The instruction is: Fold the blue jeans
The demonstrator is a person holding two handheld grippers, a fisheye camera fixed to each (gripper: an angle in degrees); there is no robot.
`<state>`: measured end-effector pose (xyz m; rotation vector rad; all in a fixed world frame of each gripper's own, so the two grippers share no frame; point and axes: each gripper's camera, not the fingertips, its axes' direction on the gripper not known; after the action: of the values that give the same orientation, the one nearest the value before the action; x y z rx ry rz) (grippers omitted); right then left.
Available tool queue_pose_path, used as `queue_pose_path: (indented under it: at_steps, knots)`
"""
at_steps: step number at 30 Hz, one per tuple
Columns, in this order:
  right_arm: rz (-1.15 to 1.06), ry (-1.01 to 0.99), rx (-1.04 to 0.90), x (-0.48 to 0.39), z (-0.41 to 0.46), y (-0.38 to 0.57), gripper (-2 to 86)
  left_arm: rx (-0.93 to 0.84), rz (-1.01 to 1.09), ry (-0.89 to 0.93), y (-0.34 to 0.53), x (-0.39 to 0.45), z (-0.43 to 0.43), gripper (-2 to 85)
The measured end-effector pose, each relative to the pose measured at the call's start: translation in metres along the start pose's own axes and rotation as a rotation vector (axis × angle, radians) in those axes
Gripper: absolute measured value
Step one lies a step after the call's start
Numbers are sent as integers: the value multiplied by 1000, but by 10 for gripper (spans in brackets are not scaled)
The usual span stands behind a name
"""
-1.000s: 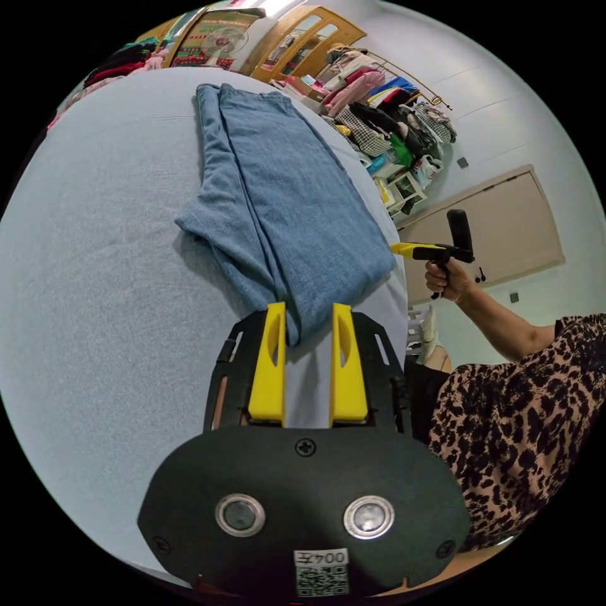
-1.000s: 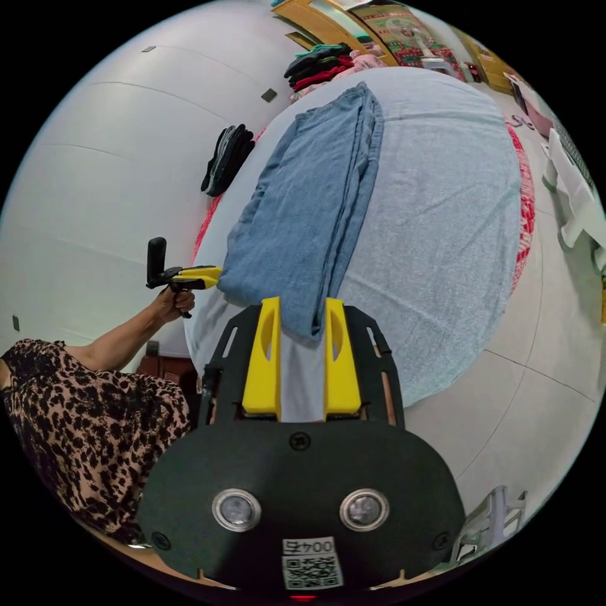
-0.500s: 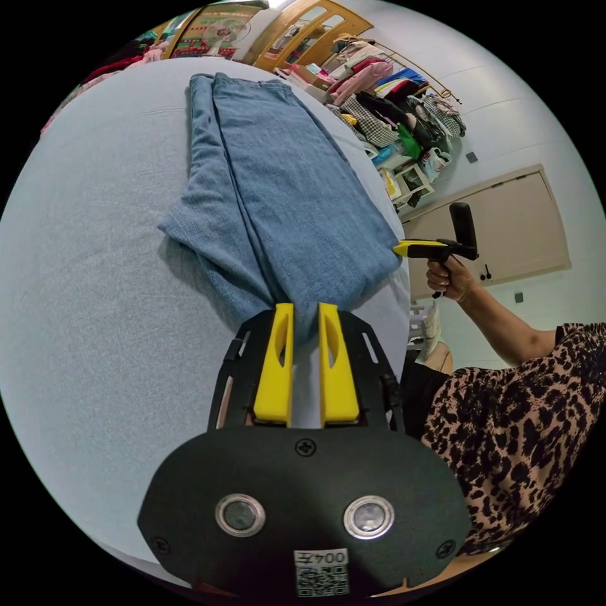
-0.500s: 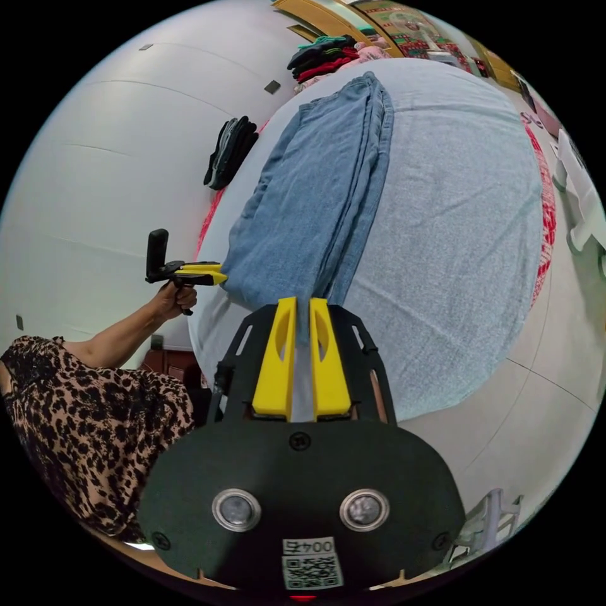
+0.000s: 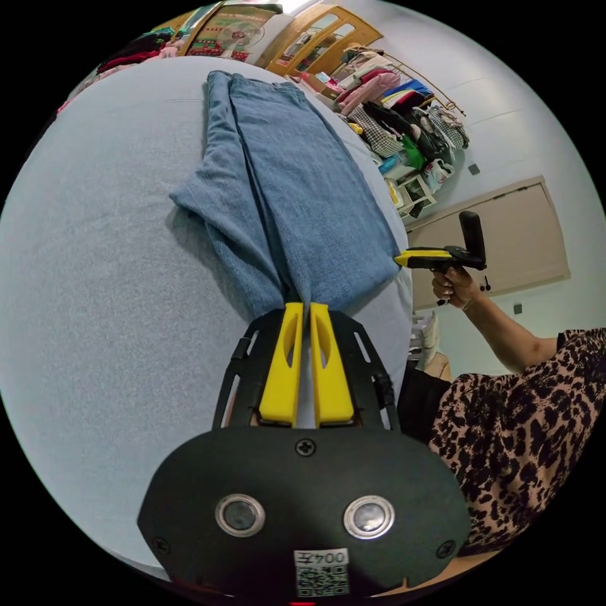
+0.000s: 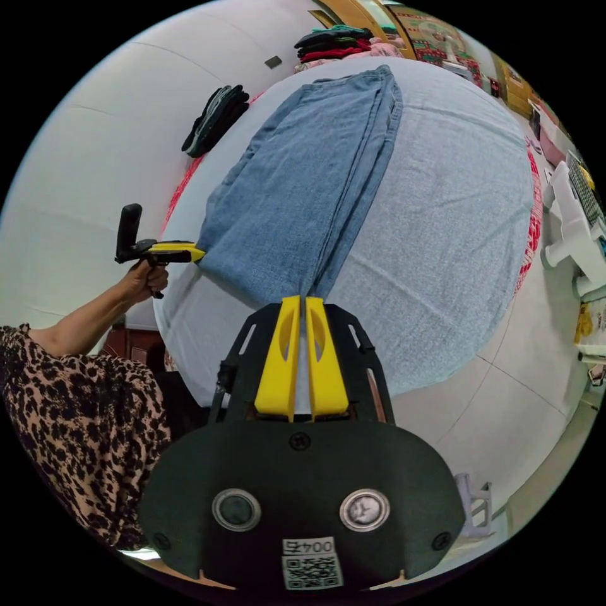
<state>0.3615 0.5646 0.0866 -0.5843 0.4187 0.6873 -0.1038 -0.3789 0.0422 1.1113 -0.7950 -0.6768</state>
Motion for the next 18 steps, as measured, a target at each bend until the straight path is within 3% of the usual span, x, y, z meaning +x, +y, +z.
queue_pose_path:
  at_steps: [7,11,14,18]
  knots:
    - [155,-85,-31,-7,-23,-4,8,11,-60,-33,3,9,-7,16]
    - [257,-22,-34,-31,-37,-15,15,49,-104,-55,9,26,-30,6]
    - [329,33,-16,-57,-41,-33,41,65,-109,-28,-1,49,-35,3]
    - [428,-94,81,-81,-35,-55,92,3,-105,-39,-25,74,-8,1]
